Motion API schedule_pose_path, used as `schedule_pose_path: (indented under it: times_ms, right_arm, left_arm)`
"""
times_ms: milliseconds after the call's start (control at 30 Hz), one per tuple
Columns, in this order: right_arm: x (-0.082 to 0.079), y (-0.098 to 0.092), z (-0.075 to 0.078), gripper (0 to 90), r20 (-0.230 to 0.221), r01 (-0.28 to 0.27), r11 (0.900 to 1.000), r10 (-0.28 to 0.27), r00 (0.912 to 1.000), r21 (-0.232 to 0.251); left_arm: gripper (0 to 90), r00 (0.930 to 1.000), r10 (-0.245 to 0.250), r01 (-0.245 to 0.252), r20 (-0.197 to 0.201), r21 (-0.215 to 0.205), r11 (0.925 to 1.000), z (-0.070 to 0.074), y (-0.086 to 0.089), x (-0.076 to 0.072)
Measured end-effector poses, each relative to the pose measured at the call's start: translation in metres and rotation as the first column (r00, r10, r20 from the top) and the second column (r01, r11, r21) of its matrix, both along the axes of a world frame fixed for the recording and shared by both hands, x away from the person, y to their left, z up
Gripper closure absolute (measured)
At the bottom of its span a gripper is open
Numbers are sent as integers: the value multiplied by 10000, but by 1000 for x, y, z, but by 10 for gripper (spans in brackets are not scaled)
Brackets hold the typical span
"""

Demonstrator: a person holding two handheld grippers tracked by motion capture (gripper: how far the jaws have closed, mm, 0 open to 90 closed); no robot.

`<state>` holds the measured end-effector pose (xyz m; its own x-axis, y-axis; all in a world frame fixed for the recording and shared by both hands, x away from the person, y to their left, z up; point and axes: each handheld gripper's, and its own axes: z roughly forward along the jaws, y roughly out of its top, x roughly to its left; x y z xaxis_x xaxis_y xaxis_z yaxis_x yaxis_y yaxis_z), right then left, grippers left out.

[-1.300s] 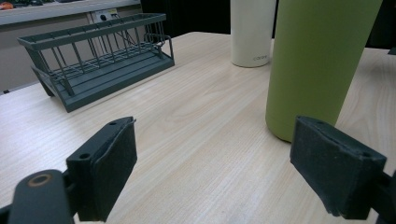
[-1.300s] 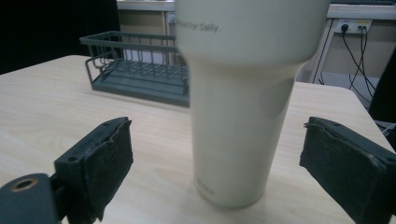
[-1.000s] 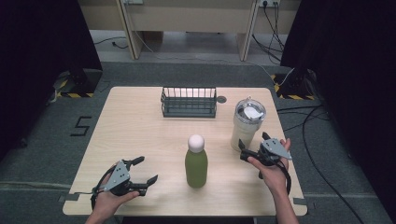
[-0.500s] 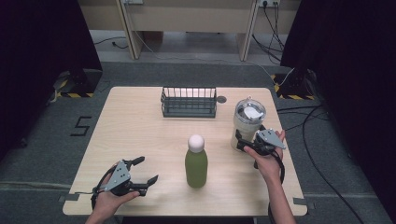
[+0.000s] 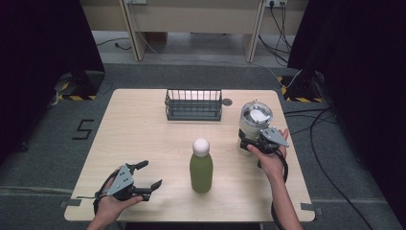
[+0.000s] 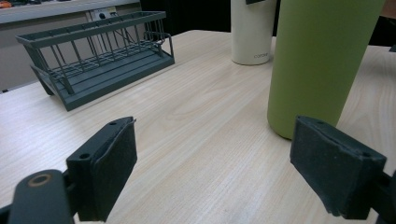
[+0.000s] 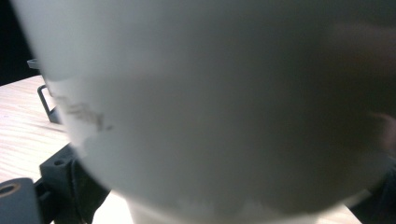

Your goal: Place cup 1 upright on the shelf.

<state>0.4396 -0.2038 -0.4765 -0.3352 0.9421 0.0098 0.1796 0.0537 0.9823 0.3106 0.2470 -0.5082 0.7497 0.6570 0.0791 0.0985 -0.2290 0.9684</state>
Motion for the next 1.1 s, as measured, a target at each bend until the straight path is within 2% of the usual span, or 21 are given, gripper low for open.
schedule_pose_path:
  times_ms: [267,567,867,1100]
  right_arm:
    - [11,3,-8,85,37,-53,10000,53,10000,-83]
    - [14,3,-2,92,-303,-149,9997,142,9994,-215]
    - [14,5,4,92,-586,-161,9998,153,9982,-131]
    - [15,8,17,93,-234,-320,9995,321,9992,46]
  left_arm:
    - [143,10000,-20,20,-79,9,10000,-2,0,2]
    - [148,9999,-106,106,-131,-20,9999,-2,-1,2]
    - [151,9998,-121,119,-157,-151,9998,-2,-1,2]
    - [151,9998,-65,59,-204,-295,9995,-2,1,2]
